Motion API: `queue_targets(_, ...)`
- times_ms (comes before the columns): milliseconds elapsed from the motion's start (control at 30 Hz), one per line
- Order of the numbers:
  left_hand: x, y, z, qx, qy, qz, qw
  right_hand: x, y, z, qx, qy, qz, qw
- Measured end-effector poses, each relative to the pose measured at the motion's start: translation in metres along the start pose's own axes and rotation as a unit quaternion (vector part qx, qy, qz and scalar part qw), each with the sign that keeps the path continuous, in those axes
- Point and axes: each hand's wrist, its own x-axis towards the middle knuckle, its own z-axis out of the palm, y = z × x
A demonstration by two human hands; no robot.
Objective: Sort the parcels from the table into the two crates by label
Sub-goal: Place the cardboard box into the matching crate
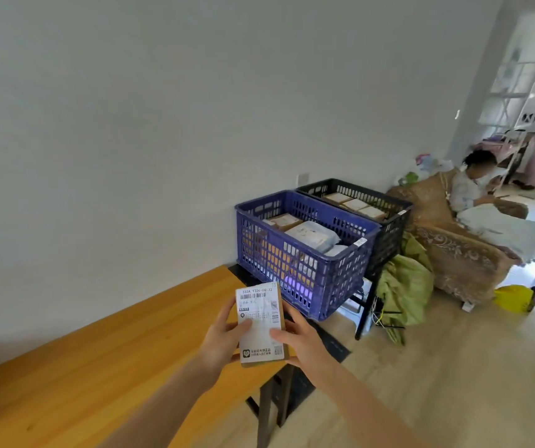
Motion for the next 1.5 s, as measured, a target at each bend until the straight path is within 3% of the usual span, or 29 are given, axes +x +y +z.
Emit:
queue_targets(433,0.062,0.018,0.199,0.013,-0.007,0.002,1.0,0.027,-0.002,-0.212,0.022,-0.008,-0.024,0.999)
queue_targets(700,0.121,0.033,0.287,0.025,-0.006,0.014,1.0,0.064,-0.001,-0.306,0.055,0.038,-0.034,0.997)
queue_targets(1133,0.29,0.076,0.377,0.013,-0.053,0.121,0.991,0.189,-0.051,-0.423,0.099,0.088,-0.051,0.99)
queue_targets(1500,0.411,0.132,0.422,-0.009,-0.051,0.157,0.986,0.298,-0.108,-0.499,0.049,0.096,-0.08,0.991)
